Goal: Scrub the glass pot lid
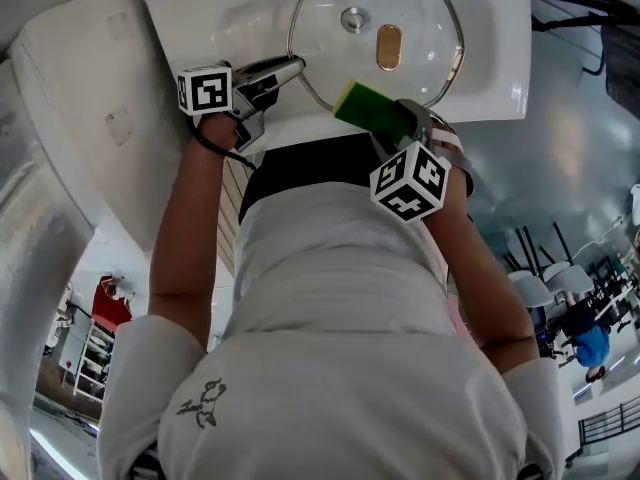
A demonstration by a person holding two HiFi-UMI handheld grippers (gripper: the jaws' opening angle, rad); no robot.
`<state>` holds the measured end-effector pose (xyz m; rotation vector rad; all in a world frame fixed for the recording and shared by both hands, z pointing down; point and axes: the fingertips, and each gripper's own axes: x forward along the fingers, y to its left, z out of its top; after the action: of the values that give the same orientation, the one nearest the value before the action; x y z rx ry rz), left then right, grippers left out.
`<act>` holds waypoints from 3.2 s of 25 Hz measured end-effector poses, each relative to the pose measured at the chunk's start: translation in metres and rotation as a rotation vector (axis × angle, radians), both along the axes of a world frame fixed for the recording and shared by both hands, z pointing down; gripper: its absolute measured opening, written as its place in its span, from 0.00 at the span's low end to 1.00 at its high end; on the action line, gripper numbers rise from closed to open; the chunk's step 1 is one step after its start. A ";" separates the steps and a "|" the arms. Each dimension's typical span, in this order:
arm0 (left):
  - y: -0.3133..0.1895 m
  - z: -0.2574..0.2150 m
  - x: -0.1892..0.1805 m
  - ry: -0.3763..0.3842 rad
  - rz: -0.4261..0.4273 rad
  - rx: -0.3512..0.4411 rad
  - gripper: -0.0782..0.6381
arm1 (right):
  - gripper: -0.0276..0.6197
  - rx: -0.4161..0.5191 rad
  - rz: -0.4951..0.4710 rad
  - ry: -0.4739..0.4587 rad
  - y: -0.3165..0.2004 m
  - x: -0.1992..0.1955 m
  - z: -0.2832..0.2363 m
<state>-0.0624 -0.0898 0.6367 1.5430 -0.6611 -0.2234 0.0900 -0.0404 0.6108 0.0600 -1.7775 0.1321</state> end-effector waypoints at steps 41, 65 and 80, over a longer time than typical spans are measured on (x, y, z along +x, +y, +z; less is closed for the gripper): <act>-0.001 -0.002 0.004 0.010 0.020 -0.030 0.23 | 0.49 -0.112 0.065 -0.039 -0.082 0.054 -0.004; -0.003 -0.001 0.003 0.014 0.020 -0.028 0.23 | 0.50 -0.126 0.328 -0.047 -0.161 0.090 -0.001; -0.005 0.001 -0.001 -0.013 0.020 -0.010 0.23 | 0.50 -0.111 0.355 -0.153 -0.175 0.003 -0.010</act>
<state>-0.0635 -0.0944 0.6377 1.5424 -0.6553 -0.1949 0.0935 -0.2154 0.6003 0.2922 -1.8952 0.5027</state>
